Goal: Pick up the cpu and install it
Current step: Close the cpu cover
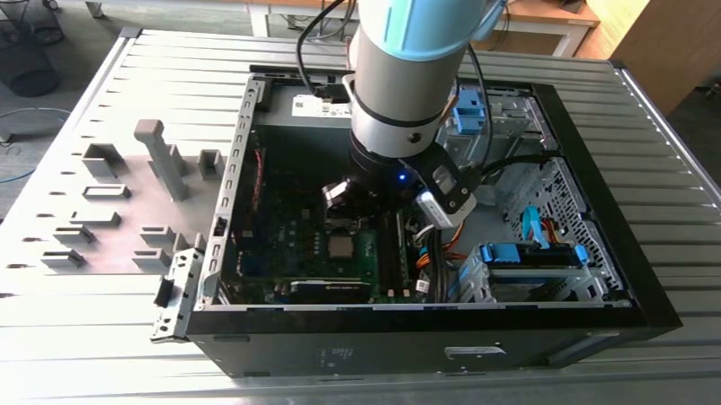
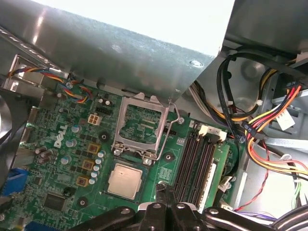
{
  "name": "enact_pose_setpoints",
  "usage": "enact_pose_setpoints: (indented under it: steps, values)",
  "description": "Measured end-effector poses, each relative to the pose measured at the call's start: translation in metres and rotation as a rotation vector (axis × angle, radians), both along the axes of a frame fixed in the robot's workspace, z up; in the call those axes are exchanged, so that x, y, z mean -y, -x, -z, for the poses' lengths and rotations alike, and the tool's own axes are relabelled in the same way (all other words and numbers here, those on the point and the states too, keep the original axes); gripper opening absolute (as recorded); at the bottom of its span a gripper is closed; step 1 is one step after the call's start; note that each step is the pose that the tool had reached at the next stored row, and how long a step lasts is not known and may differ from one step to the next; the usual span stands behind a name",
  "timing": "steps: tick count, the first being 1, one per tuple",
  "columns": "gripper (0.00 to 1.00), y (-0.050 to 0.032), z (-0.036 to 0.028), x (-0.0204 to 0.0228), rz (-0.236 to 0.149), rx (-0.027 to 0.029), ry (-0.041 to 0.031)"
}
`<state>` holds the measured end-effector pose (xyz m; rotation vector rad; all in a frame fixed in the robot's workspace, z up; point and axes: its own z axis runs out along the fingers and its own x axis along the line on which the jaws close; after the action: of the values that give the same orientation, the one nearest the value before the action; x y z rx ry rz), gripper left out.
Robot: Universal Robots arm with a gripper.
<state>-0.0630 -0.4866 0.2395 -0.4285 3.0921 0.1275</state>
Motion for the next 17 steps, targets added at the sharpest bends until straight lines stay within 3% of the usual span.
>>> enact_pose_setpoints:
  steps: [6, 17]
  values:
    - [0.11, 0.0000, -0.0051, 0.0001, 0.000, 0.0000, -0.0007]
    - [0.11, 0.0000, -0.0089, 0.0001, 0.000, 0.0000, -0.0009]
